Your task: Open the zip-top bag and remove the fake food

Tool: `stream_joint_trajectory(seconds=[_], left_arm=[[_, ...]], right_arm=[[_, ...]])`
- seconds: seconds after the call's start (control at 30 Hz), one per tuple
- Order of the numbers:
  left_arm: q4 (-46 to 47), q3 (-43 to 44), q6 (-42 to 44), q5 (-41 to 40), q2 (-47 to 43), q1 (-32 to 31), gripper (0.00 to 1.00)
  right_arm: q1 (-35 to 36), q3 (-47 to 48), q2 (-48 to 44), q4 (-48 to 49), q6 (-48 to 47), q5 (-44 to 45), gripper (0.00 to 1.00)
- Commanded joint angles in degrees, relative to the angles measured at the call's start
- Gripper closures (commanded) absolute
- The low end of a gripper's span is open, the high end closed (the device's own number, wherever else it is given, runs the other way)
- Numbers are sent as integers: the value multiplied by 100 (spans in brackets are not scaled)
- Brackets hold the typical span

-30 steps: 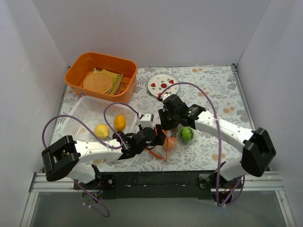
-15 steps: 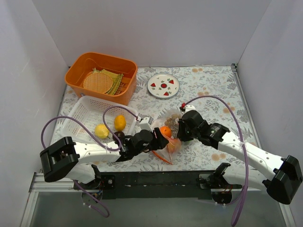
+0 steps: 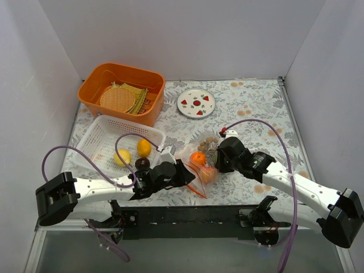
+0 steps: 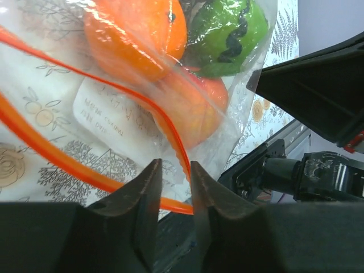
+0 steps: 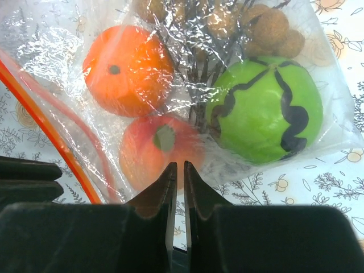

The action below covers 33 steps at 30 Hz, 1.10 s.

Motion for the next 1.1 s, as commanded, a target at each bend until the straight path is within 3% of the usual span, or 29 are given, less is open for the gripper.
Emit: stream_joint_trajectory(seconds=[0.0, 0.17, 0.37, 0.5, 0.83, 1.07], left_arm=[[-628, -189, -348, -239, -386, -34, 78], [-629, 100, -305, -336, 262, -34, 85], [-243, 470, -77, -415, 976, -8, 81], [-145, 838, 64, -371, 1344, -8, 76], [303, 858, 214, -222, 1434, -8, 45], [698, 559, 118, -90, 1153, -26, 36]], right_arm=[[-4, -63, 159, 352, 55, 55, 84], [-4, 16, 378, 353, 37, 1, 84], [5, 7, 493, 379, 2, -60, 85], [-4, -63, 607, 440, -16, -121, 85], [5, -336, 704, 546, 2, -165, 87], [5, -423, 696, 590, 28, -148, 87]])
